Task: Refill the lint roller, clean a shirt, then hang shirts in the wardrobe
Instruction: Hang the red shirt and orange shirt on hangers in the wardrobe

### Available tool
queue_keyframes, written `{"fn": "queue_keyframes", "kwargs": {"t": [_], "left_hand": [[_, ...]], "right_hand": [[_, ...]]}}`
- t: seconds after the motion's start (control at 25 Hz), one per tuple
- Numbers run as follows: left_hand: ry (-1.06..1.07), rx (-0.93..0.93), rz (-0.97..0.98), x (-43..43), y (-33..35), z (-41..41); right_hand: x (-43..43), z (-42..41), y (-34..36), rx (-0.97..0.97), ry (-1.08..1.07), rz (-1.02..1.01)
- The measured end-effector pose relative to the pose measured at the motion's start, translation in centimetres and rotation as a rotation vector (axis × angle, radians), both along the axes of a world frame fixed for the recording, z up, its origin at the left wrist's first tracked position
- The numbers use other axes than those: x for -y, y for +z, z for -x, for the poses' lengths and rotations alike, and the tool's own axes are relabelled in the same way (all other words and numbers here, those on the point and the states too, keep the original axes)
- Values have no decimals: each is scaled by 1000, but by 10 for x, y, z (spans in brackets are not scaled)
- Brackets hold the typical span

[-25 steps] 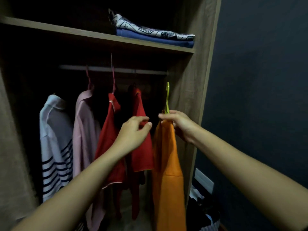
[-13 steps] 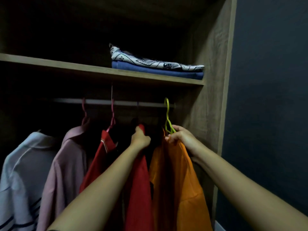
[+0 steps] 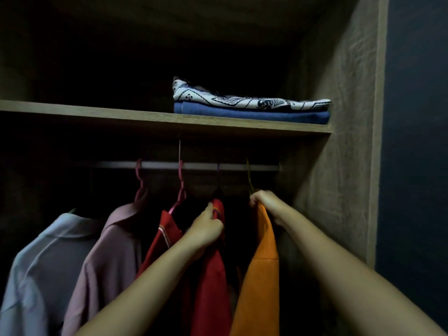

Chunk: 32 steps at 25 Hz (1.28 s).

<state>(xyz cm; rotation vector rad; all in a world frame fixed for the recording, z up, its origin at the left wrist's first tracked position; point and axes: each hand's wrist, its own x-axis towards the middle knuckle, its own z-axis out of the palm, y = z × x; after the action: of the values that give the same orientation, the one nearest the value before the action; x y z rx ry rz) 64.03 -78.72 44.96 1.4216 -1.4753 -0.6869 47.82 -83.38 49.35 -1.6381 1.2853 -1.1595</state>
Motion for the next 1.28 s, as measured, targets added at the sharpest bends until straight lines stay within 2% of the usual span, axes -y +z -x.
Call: {"fn": "queue_keyframes", "kwargs": {"t": [0.2,0.32,0.44,0.52,0.68,0.96,1.08,1.28], "left_hand": [[-5,66,12,-2,-2,0],[-19,150,38,-12,3,-7],[27,229,224,-35,9,-17],[54,227,340,-54,12,-30],[83,225,451,-98,5,-66],[104,428,385,-176,-52,-148],[74,517,324,-218,-85,-187],[-1,608,335,-263,-125,-246]], "right_hand": [[7,1,-18,-54,-2,21],[-1,0,-10,-231,-11,75],[-32,-10,-5,-506,-105,337],[-61,-22,-10,-588,-113,511],[-119,-55,-44,-759,-156,781],[-212,-141,-142,-867,11,735],[-253,-179,-192,-904,109,720],[-303,-239,-273,-932,255,682]]}}
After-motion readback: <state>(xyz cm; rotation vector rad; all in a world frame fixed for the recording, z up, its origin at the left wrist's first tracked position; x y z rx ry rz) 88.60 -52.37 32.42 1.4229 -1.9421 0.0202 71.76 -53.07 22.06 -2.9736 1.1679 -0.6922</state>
